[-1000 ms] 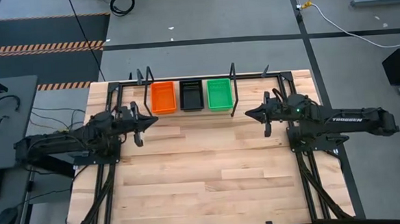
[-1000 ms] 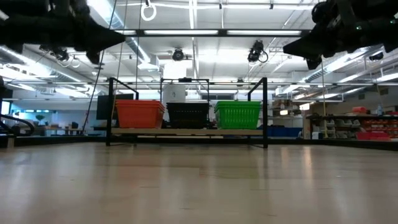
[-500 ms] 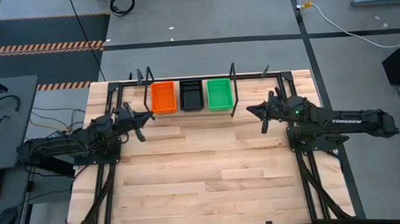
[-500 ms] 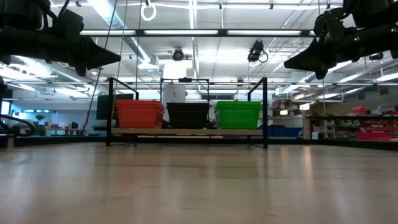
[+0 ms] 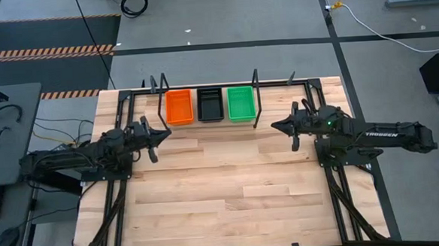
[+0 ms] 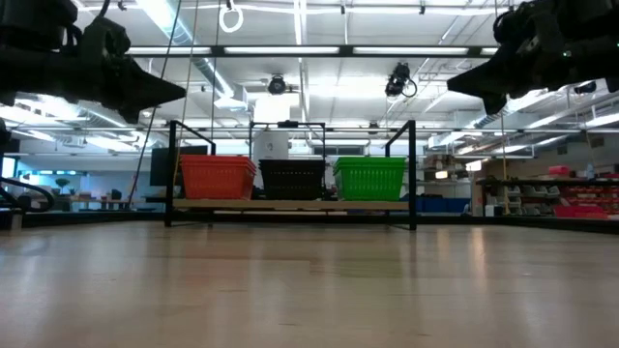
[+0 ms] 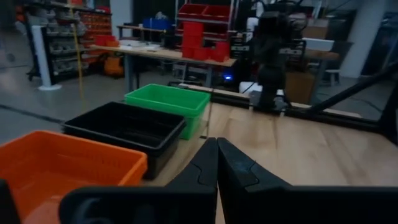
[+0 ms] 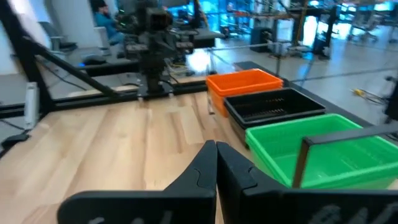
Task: Stack baskets on shelf by color
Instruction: Return to Home Position
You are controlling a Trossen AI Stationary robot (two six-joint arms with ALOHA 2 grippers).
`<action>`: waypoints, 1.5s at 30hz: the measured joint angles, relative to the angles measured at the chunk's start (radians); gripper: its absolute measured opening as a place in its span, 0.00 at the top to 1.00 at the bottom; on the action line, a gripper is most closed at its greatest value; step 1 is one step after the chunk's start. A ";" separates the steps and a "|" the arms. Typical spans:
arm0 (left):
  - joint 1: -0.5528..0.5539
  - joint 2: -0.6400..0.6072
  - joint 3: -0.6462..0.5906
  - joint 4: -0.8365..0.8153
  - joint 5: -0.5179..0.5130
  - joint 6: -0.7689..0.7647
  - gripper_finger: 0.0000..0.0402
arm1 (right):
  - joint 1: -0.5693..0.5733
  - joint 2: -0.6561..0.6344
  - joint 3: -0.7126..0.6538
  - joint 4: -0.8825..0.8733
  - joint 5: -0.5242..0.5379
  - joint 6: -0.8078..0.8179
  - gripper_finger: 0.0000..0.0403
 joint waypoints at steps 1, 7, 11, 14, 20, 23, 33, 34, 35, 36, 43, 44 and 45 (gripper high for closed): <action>-0.009 -0.003 -0.015 0.019 0.000 -0.001 0.99 | 0.000 -0.009 -0.011 0.011 -0.013 -0.002 0.99; -0.027 -0.044 -0.052 0.047 -0.008 -0.005 0.99 | 0.000 -0.104 -0.166 0.178 -0.007 0.042 0.99; -0.027 -0.057 -0.052 0.045 -0.003 -0.012 0.99 | -0.001 -0.160 -0.203 0.198 0.040 0.071 0.99; -0.027 -0.057 -0.052 0.023 -0.001 -0.016 0.99 | 0.012 -0.179 -0.207 0.198 0.010 0.095 0.99; -0.027 -0.057 -0.052 0.013 -0.004 -0.018 0.99 | 0.098 -0.181 -0.207 0.166 0.010 0.066 1.00; -0.027 -0.056 -0.052 0.009 -0.033 0.016 0.99 | 0.127 -0.180 -0.207 0.108 0.110 0.029 1.00; -0.026 -0.056 -0.052 0.035 -0.056 0.079 0.95 | 0.166 -0.181 -0.207 0.220 0.142 -0.051 0.99; -0.026 -0.055 -0.052 0.028 -0.056 0.079 0.95 | 0.172 -0.181 -0.207 0.222 0.142 -0.051 0.99; -0.026 -0.055 -0.052 0.017 -0.056 0.079 0.96 | 0.178 -0.181 -0.207 0.218 0.142 -0.051 0.99; -0.026 -0.055 -0.052 -0.004 -0.056 0.080 0.97 | 0.182 -0.181 -0.207 0.205 0.146 -0.051 0.99; -0.026 -0.055 -0.052 -0.070 -0.057 0.079 0.98 | 0.188 -0.180 -0.207 0.134 0.149 -0.029 0.99; -0.026 -0.056 -0.052 -0.069 -0.057 0.079 0.97 | 0.188 -0.180 -0.207 0.137 0.149 -0.028 0.99; -0.026 -0.055 -0.052 -0.069 -0.057 0.079 0.97 | 0.188 -0.180 -0.207 0.139 0.149 -0.028 0.99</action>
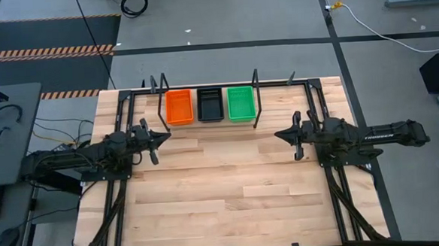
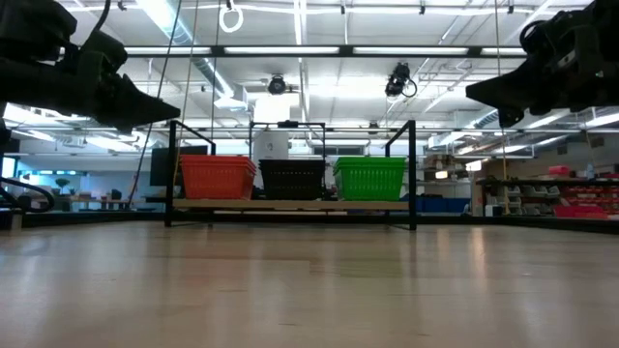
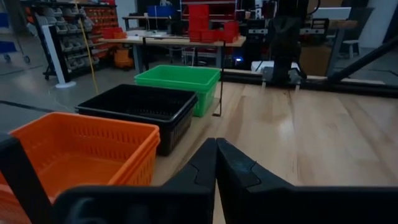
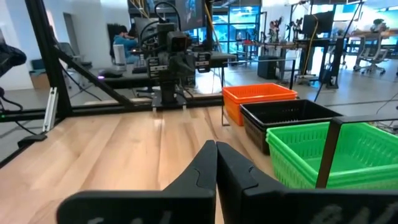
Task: Stack baskets on shelf by color
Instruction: Return to Home Position
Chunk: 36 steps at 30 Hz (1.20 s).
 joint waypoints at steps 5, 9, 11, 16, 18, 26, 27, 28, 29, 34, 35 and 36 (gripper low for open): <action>0.000 0.000 0.000 0.000 0.000 0.000 0.93 | 0.000 0.000 0.000 -0.004 0.000 0.035 0.99; 0.000 0.000 0.000 0.000 0.000 0.000 0.92 | 0.000 0.000 0.000 -0.003 -0.001 0.035 0.99; 0.000 0.000 0.000 0.000 0.000 0.000 0.92 | 0.000 0.000 0.000 -0.003 0.000 0.035 0.99; 0.000 0.000 0.000 0.001 0.000 0.000 0.94 | 0.000 0.000 0.000 -0.003 0.000 0.035 0.99; 0.000 0.000 0.000 0.001 0.000 -0.001 0.94 | 0.000 0.000 0.000 -0.003 -0.001 0.035 0.99; 0.000 0.000 -0.001 0.001 0.000 -0.001 0.91 | 0.000 0.000 0.000 -0.003 -0.001 0.035 0.99; 0.000 0.000 -0.001 0.001 0.000 -0.001 0.91 | 0.000 0.000 0.000 -0.003 -0.001 0.035 0.99; 0.000 0.000 -0.001 0.001 0.000 -0.001 0.91 | 0.000 0.000 0.000 -0.003 -0.001 0.035 0.99; 0.000 0.000 -0.001 0.001 0.000 -0.001 0.91 | 0.000 0.000 0.000 -0.003 -0.001 0.035 0.99; 0.000 0.000 -0.001 0.001 0.000 -0.001 0.93 | 0.000 0.000 0.000 -0.003 -0.001 0.035 0.99; 0.000 0.000 -0.001 0.001 0.000 -0.001 0.94 | 0.000 0.000 0.000 -0.003 -0.001 0.035 0.99; 0.000 0.000 -0.001 0.001 0.000 -0.001 0.94 | 0.000 0.000 0.000 -0.003 -0.001 0.035 0.99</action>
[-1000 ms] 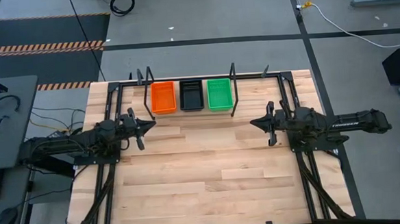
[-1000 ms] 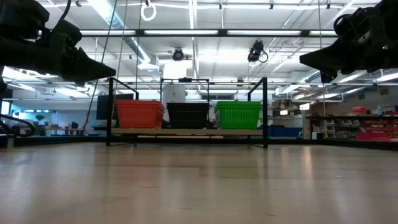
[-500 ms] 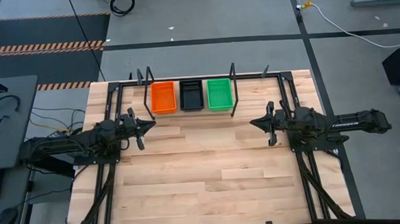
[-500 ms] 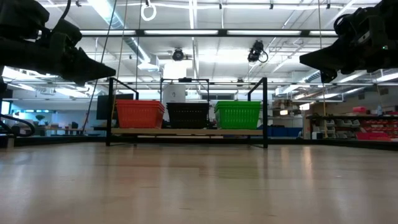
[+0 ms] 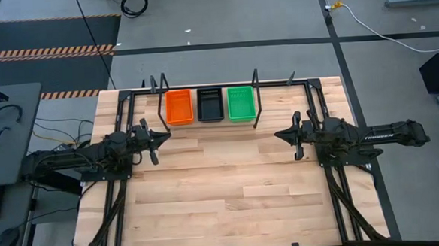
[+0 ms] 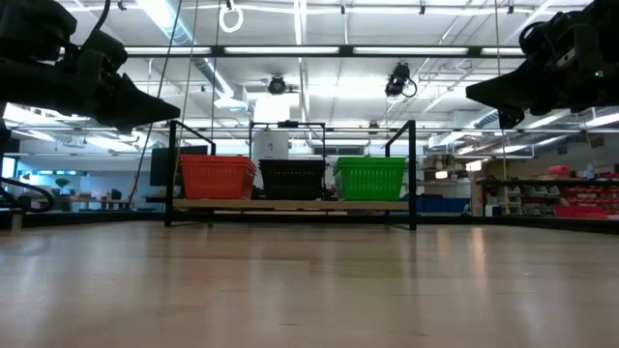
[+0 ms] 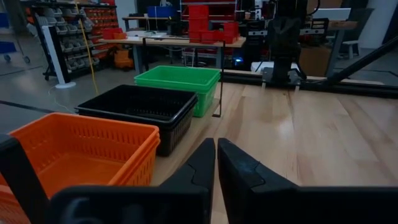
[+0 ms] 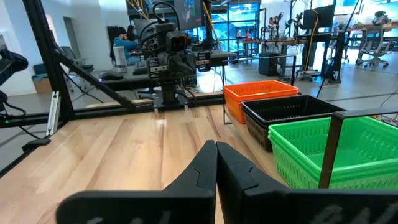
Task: Stack baskets on shelf by color
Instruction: Return to Home Position
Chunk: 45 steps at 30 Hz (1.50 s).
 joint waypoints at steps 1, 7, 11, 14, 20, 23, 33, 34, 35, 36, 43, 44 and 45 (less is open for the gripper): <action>0.000 0.000 0.000 0.000 0.000 0.000 0.94 | 0.000 0.000 0.000 0.000 0.000 0.000 0.99; 0.000 0.000 0.000 0.000 0.000 0.000 0.93 | 0.000 0.000 0.000 0.000 0.000 0.000 0.98; 0.000 0.000 0.000 0.000 0.000 0.000 0.91 | 0.000 0.000 0.000 0.000 0.000 0.000 0.98; 0.000 0.000 0.000 0.000 0.000 0.000 0.91 | 0.000 0.000 0.000 0.000 0.000 0.000 0.98; 0.000 0.000 0.000 0.000 0.000 0.000 0.94 | 0.000 0.000 0.000 0.000 0.000 0.000 0.98; 0.000 0.000 0.000 0.000 0.000 0.000 0.94 | 0.000 0.000 0.000 0.000 0.000 0.000 0.97; 0.000 0.000 0.000 0.000 0.000 0.000 0.91 | 0.000 0.000 0.000 0.000 0.000 0.000 0.97; 0.000 0.000 0.000 0.000 0.000 0.000 0.91 | 0.000 0.000 0.000 0.000 0.000 0.000 0.97; 0.000 0.000 0.000 0.000 0.000 0.000 0.92 | 0.000 0.000 0.000 0.000 0.000 0.000 0.97; 0.000 0.000 0.000 0.000 0.000 0.000 0.92 | 0.000 0.000 0.000 0.000 0.000 0.000 0.97; 0.000 0.000 0.000 0.000 0.000 0.000 0.94 | 0.000 0.000 0.000 0.000 0.000 0.000 0.97; 0.000 0.000 0.000 0.000 0.000 0.000 0.94 | 0.000 0.000 0.000 0.000 0.000 0.000 0.97; 0.000 0.000 0.000 0.000 0.000 0.000 0.94 | 0.000 0.000 0.000 0.000 0.000 0.000 0.97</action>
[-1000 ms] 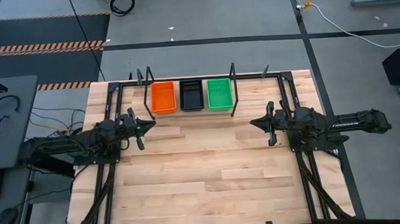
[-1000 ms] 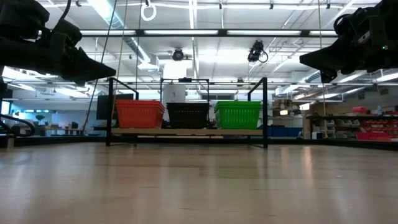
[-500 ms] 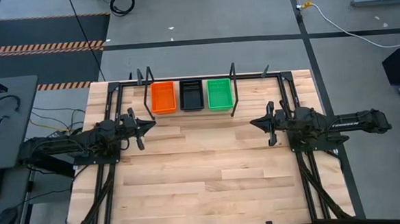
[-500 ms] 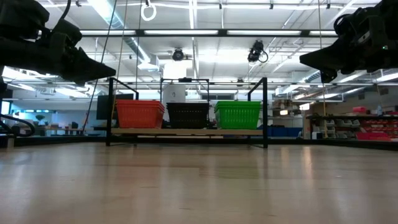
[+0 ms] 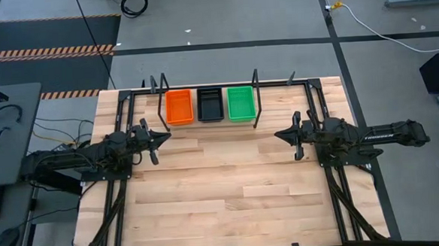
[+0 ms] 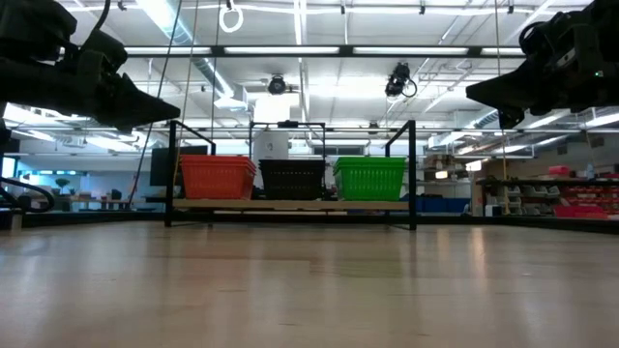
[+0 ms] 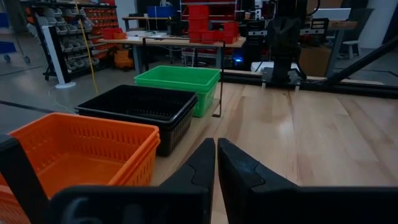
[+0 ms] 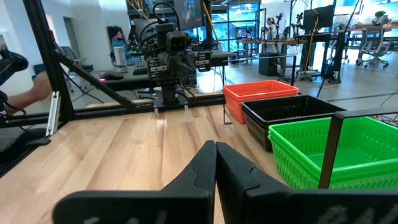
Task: Stack baskets on shelf by color
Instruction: Return to Home Position
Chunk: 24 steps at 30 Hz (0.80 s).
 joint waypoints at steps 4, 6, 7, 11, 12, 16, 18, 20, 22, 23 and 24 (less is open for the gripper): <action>0.000 0.000 0.000 0.000 0.000 0.000 0.92 | 0.000 0.000 0.000 0.000 0.000 0.000 0.97; 0.000 0.000 0.000 0.000 0.000 0.000 0.91 | 0.000 0.000 0.000 0.000 0.000 0.000 0.97; 0.000 0.000 0.000 0.000 0.000 0.000 0.91 | 0.000 0.000 0.000 0.000 0.000 0.000 0.97; 0.000 0.000 0.000 0.000 0.000 0.000 0.92 | 0.000 0.000 0.000 0.000 0.000 0.000 0.97; 0.000 0.000 0.000 0.000 0.000 0.000 0.92 | 0.000 0.000 0.000 0.000 0.000 0.000 0.97; 0.000 0.000 0.000 0.000 0.000 0.000 0.94 | 0.000 0.000 0.000 0.000 0.000 0.000 0.97; 0.000 0.000 0.000 0.000 0.000 0.000 0.94 | 0.000 0.000 0.000 0.000 0.000 0.000 0.97; 0.000 0.000 0.000 0.000 0.000 0.000 0.94 | 0.000 0.000 0.000 0.000 0.000 0.000 0.97; 0.000 0.000 0.000 0.000 0.000 0.000 0.94 | 0.000 0.000 0.000 0.000 0.000 0.000 0.97; 0.000 0.000 0.000 0.000 0.000 0.000 0.93 | 0.000 0.000 0.000 0.000 0.000 0.000 0.97; 0.000 0.000 0.000 0.000 0.000 0.000 0.93 | 0.000 0.000 0.000 0.000 0.000 0.000 0.97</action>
